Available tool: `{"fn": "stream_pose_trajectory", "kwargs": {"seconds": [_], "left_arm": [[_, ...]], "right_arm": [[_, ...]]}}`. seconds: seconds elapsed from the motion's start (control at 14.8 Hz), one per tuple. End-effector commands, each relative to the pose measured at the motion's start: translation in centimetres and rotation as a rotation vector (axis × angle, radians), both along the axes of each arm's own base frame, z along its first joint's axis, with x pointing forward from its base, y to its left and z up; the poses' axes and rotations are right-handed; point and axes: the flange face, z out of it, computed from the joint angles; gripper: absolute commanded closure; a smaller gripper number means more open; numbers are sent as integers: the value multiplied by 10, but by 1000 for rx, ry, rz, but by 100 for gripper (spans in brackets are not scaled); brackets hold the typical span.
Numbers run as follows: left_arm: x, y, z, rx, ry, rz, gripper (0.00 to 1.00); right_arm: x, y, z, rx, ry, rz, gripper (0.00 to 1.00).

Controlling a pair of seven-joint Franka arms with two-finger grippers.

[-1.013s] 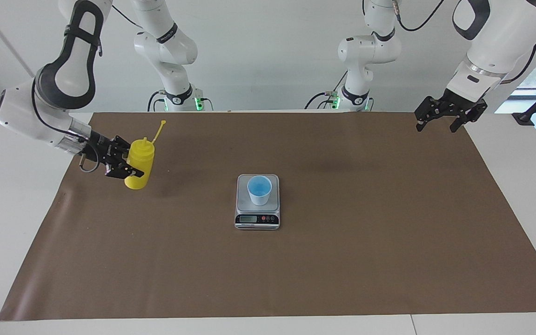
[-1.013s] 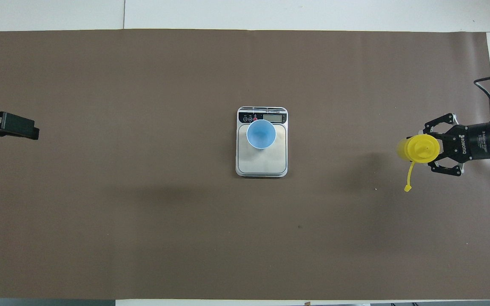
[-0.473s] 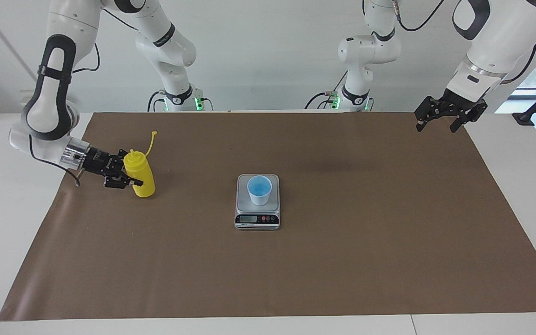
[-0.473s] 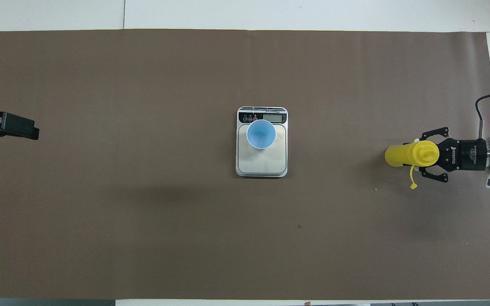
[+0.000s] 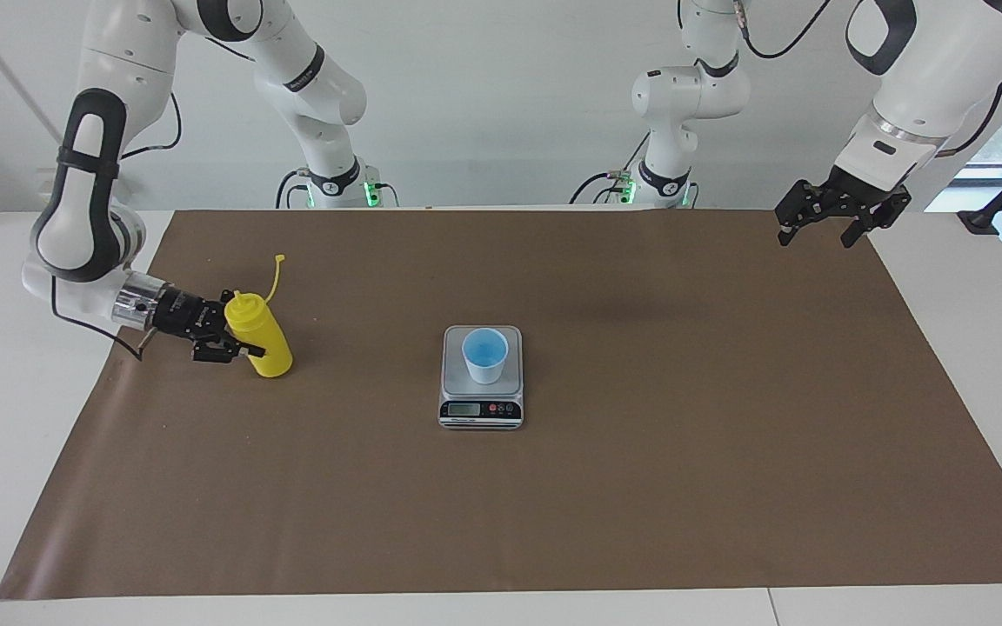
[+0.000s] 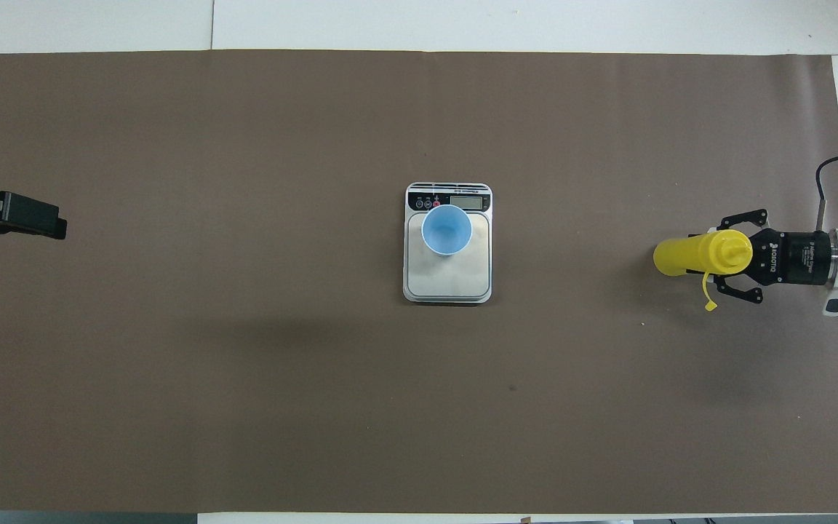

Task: Pour seasoning into cup on scale with both arms
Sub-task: 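Open the right gripper and release the yellow bottle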

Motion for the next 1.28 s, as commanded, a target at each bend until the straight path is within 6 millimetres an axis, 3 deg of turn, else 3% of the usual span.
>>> {"fn": "stream_pose_trajectory", "kwargs": {"seconds": [0.0, 0.74, 0.81, 0.88, 1.22], "left_arm": [[-1, 3, 3, -15, 8, -2, 0], [-1, 3, 3, -15, 8, -2, 0], [-1, 3, 3, -15, 8, -2, 0], [-1, 3, 3, -15, 8, -2, 0], [-1, 3, 3, -15, 8, -2, 0]], "right_arm": [[5, 3, -2, 31, -5, -8, 100], [-4, 5, -14, 11, 16, -32, 100], [-4, 4, -14, 8, 15, -34, 42], [-4, 4, -14, 6, 15, -35, 0], [-2, 2, -12, 3, 9, -24, 0]]}}
